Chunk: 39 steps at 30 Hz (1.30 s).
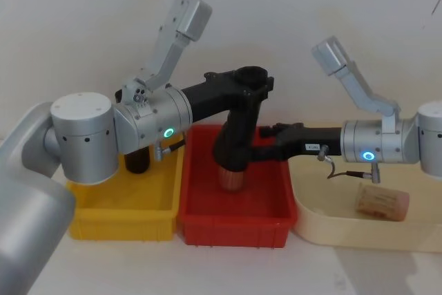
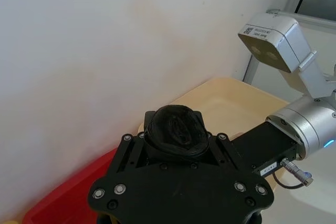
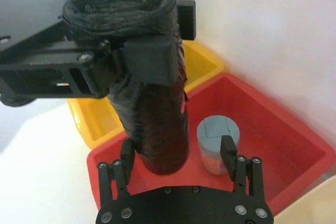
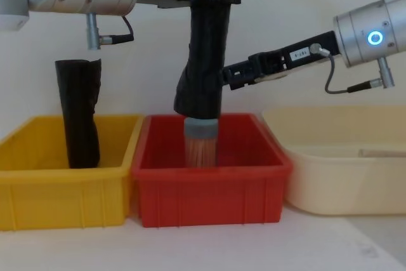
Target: Pick up the garbage bag with the one hand and transfer it to the other hand.
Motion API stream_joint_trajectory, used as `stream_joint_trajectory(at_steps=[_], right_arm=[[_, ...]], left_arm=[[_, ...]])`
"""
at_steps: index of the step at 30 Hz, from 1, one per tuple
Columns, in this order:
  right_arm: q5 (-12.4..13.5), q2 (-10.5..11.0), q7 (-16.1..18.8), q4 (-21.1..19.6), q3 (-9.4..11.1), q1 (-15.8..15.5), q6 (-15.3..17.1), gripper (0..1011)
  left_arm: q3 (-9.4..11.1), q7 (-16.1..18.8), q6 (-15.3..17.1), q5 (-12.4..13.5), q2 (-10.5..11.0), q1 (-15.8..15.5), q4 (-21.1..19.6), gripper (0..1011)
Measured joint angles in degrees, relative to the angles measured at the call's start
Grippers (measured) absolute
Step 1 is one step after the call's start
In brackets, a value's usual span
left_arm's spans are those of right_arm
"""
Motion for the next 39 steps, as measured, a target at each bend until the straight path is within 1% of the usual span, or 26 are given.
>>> stream_joint_trajectory(at_steps=[12,26,39], right_arm=[[2.18,-0.01,0.24,-0.65,0.98,0.19,0.61,999],[3.02,-0.12,0.69,-0.79,0.77,0.56,0.70,999],[3.25,-0.24,0.78,-0.61,0.56,0.80,0.59,999]], left_arm=[[0.00,-0.02,0.00,-0.01,0.00,0.00,0.01,379],[0.00,0.00,0.01,0.01,0.00,0.01,0.02,379],[0.00,0.00,0.01,0.02,0.00,0.01,0.02,379]])
